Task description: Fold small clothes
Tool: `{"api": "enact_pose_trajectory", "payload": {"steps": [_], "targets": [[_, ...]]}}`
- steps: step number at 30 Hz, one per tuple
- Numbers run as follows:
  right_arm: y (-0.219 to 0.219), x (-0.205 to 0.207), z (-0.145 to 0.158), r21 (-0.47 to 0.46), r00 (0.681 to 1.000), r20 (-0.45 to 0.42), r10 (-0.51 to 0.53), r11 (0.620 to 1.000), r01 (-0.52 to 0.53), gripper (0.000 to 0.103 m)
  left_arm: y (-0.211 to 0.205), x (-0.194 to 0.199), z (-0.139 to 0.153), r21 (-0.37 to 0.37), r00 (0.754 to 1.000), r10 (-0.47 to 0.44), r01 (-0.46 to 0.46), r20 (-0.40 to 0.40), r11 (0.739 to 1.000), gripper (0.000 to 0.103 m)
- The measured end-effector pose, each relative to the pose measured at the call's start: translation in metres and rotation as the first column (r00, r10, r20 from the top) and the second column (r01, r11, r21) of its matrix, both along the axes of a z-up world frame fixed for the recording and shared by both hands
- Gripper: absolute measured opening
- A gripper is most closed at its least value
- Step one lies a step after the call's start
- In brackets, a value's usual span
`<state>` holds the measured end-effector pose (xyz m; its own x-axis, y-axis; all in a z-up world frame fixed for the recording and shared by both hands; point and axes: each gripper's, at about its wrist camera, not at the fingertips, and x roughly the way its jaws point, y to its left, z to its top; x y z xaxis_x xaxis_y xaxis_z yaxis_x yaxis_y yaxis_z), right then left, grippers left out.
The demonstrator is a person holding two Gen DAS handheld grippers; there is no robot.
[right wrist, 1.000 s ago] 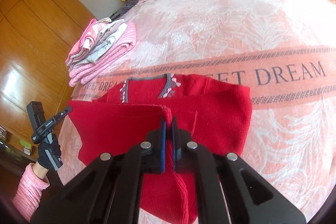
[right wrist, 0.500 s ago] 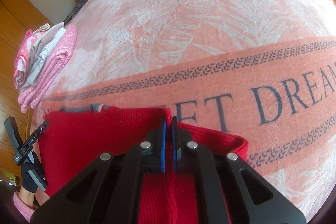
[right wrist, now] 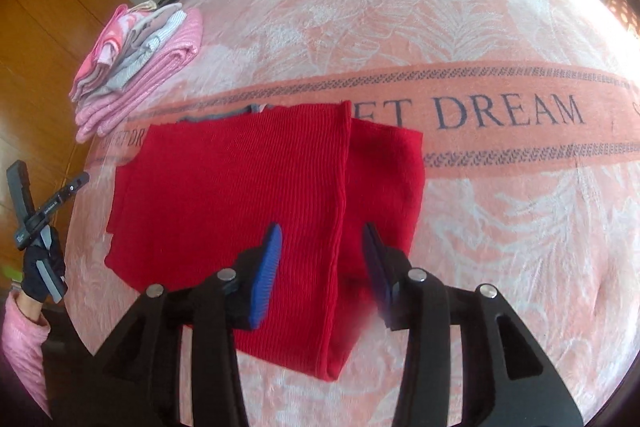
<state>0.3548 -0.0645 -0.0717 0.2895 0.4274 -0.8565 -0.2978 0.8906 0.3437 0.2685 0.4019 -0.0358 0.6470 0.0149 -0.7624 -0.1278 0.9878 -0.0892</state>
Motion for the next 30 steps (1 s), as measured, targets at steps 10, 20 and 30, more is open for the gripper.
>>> {"api": "enact_pose_trajectory", "payload": {"steps": [10, 20, 30], "targets": [[-0.013, -0.062, -0.075, 0.092, 0.989, -0.143, 0.031, 0.996, -0.018, 0.039, -0.041, -0.056, -0.056, -0.134, 0.992, -0.086, 0.074, -0.088, 0.988, 0.033], [-0.013, -0.07, -0.087, 0.008, 0.984, -0.165, 0.072, 0.997, -0.072, 0.007, -0.045, -0.049, -0.1, -0.14, 0.982, -0.085, 0.062, -0.17, 0.988, 0.033], [-0.025, -0.064, -0.064, 0.102, 0.988, -0.146, 0.04, 0.994, -0.026, 0.044, -0.036, -0.05, -0.084, -0.182, 0.989, -0.051, 0.025, -0.137, 0.983, 0.033]]}}
